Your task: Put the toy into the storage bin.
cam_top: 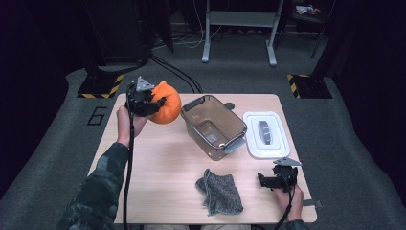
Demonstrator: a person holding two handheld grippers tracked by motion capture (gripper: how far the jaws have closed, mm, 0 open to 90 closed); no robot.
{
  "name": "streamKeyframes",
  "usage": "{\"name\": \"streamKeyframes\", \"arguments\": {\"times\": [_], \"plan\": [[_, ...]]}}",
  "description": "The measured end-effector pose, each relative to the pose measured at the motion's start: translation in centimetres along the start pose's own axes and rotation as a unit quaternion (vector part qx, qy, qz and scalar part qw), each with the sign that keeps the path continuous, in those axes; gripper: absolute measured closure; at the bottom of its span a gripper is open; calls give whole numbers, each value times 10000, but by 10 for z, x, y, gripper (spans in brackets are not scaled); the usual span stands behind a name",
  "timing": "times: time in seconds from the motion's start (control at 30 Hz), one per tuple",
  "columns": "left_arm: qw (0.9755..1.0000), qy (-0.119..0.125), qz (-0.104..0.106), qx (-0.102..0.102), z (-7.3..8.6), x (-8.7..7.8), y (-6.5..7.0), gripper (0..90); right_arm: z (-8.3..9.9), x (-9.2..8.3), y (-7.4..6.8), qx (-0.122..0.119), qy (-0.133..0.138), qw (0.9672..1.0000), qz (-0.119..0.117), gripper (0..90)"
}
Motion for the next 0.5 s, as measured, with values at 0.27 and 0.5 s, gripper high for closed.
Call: {"name": "streamKeyframes", "arguments": {"times": [0.27,0.5], "plan": [[9999,85,104,26,-17,15,13,659,0,0,0,5,1,10000,0,2],[9997,110,224,69,-32,28,24,659,0,0,0,10,-9,10000,3,2]]}}
Point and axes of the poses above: each handheld gripper's, and its own axes: x roughly forward along the jaws, z roughly out of its underside, y roughly to its right, the point moved 4 cm from there along x, roughly forward along the jaws, and after that the axes turned 7 degrees about z, right-handed, at the moved point
